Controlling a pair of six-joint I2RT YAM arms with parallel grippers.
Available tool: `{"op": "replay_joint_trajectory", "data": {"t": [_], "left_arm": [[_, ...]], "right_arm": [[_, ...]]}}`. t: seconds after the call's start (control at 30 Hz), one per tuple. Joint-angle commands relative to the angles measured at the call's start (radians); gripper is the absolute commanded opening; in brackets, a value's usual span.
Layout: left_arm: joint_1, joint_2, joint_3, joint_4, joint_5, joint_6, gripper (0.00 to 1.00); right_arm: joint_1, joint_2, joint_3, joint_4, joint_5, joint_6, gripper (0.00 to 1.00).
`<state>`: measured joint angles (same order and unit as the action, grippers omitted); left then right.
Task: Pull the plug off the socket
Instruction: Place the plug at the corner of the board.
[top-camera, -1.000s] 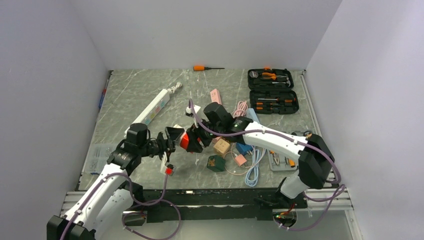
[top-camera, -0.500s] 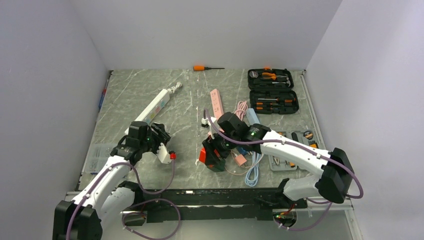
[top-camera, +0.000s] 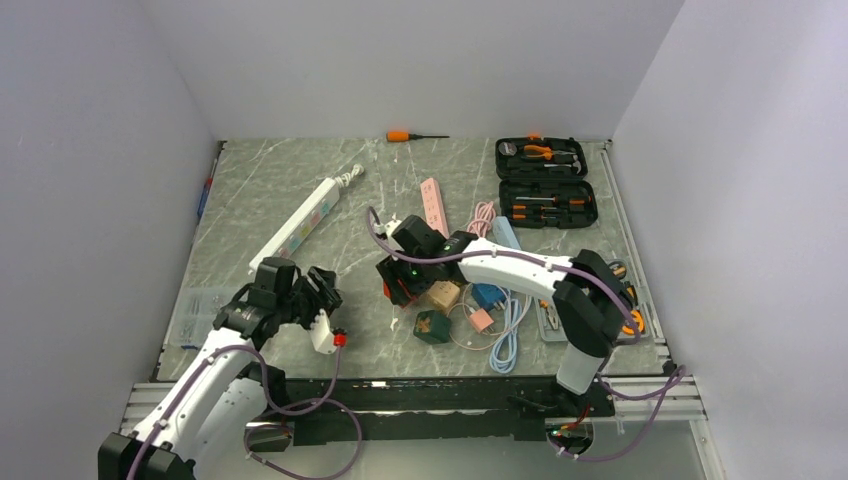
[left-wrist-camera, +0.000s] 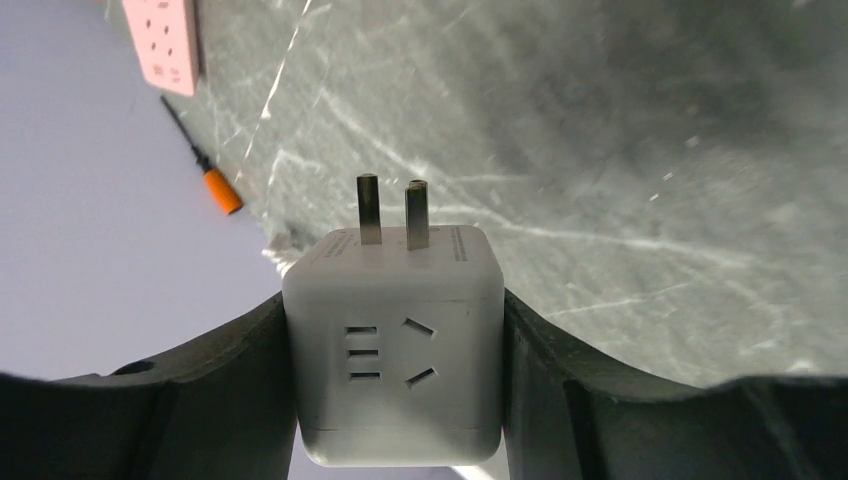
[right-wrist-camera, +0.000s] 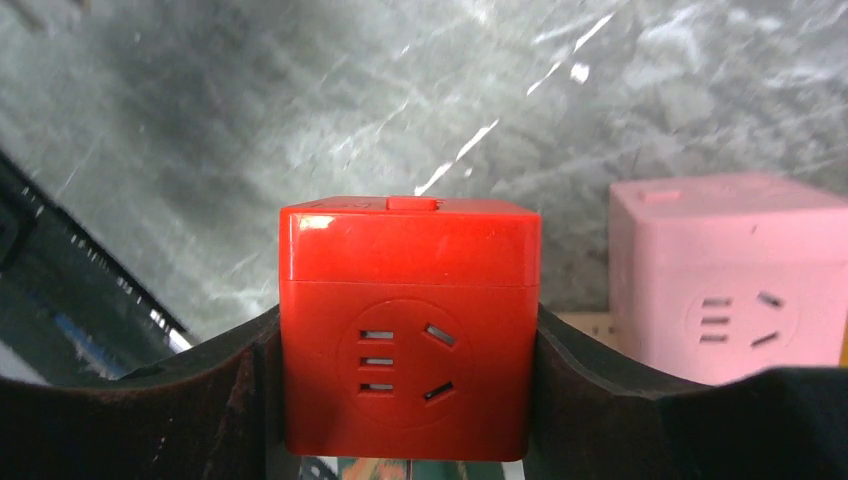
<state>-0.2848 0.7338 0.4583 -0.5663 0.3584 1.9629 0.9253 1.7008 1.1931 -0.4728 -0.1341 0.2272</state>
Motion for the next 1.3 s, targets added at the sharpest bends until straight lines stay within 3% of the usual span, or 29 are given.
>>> {"op": "replay_joint_trajectory", "data": {"t": [0.0,0.23,0.4,0.5,0.83,1.1,1.27], "left_arm": [[-0.029,0.007,0.047,-0.099,0.078,-0.018,0.00],[-0.124,0.079,0.122,-0.184,0.075,-0.151,0.07],[-0.194,0.140,0.148,-0.166,0.050,-0.187,0.06],[-0.233,0.165,0.155,-0.170,0.045,-0.201,0.06],[-0.351,0.278,0.184,-0.114,0.004,-0.297,0.06],[-0.450,0.407,0.204,-0.061,-0.048,-0.400,0.06],[-0.512,0.543,0.295,-0.104,-0.111,-0.552,0.16]], "right_arm": [[0.001,0.047,0.080,0.081,0.093,-0.020,0.01],[0.009,0.084,-0.013,0.149,0.213,-0.001,0.27],[0.014,0.091,-0.058,0.163,0.245,0.016,0.32],[0.019,0.080,-0.087,0.161,0.270,0.026,0.41],[0.012,-0.088,-0.145,0.142,0.277,0.089,0.99],[-0.057,-0.323,-0.148,0.088,0.305,0.128,1.00],[-0.078,-0.402,-0.174,0.077,0.334,0.147,1.00]]}}
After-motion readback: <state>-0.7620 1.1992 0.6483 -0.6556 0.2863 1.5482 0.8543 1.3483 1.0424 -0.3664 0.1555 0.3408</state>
